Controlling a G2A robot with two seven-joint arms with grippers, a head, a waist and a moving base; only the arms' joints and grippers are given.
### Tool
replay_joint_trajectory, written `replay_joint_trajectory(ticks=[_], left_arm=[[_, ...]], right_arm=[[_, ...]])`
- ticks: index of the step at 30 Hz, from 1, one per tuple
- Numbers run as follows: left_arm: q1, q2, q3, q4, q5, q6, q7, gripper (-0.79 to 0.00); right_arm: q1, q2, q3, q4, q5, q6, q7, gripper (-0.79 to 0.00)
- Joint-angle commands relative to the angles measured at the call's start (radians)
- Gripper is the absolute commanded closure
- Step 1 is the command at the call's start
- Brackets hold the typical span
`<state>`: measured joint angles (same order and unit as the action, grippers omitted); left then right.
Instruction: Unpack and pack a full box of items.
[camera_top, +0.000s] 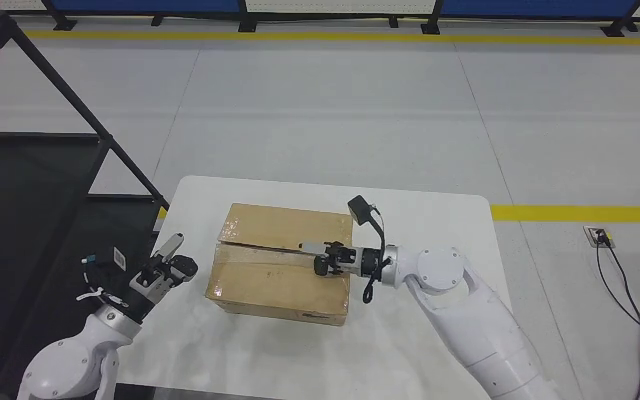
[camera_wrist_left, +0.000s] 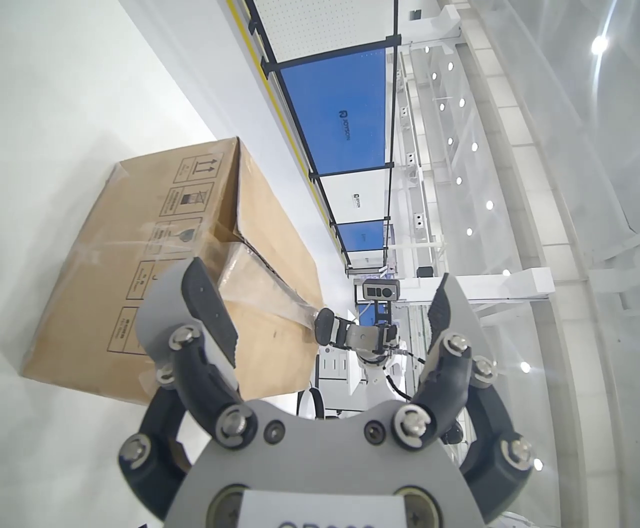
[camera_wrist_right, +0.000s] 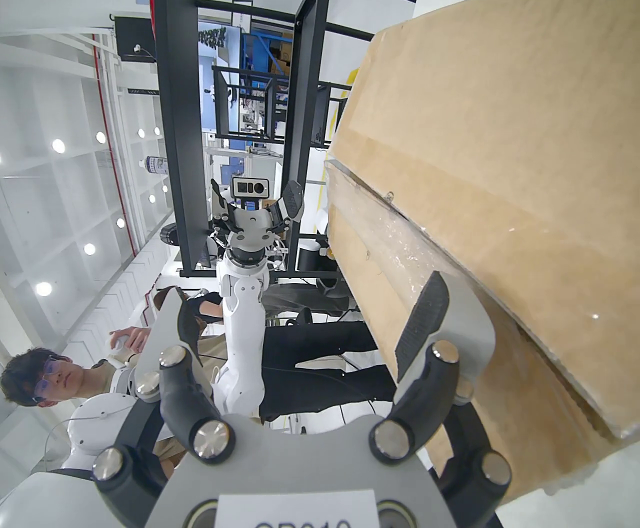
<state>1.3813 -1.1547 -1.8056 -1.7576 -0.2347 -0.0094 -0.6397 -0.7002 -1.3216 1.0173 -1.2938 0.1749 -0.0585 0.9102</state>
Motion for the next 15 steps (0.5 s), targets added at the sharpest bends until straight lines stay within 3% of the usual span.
replay_joint_trajectory(ticks=[1,10,15], left_arm=[[0.001,0.001,0.004,0.000,0.001,0.000,0.002,-0.785],[0.000,0.005,0.024,0.004,0.007,0.003,0.009,-0.785],[0.000,0.007,0.034,0.019,0.012,0.006,0.014,-0.785]], right_arm=[[-0.009,0.003,0.005,-0.011,-0.007,0.007,-0.004,-0.785],[-0.030,0.007,0.007,-0.034,-0.059,0.069,-0.065,-0.785],[-0.043,0.004,0.007,-0.039,-0.060,0.037,-0.112,-0.785]])
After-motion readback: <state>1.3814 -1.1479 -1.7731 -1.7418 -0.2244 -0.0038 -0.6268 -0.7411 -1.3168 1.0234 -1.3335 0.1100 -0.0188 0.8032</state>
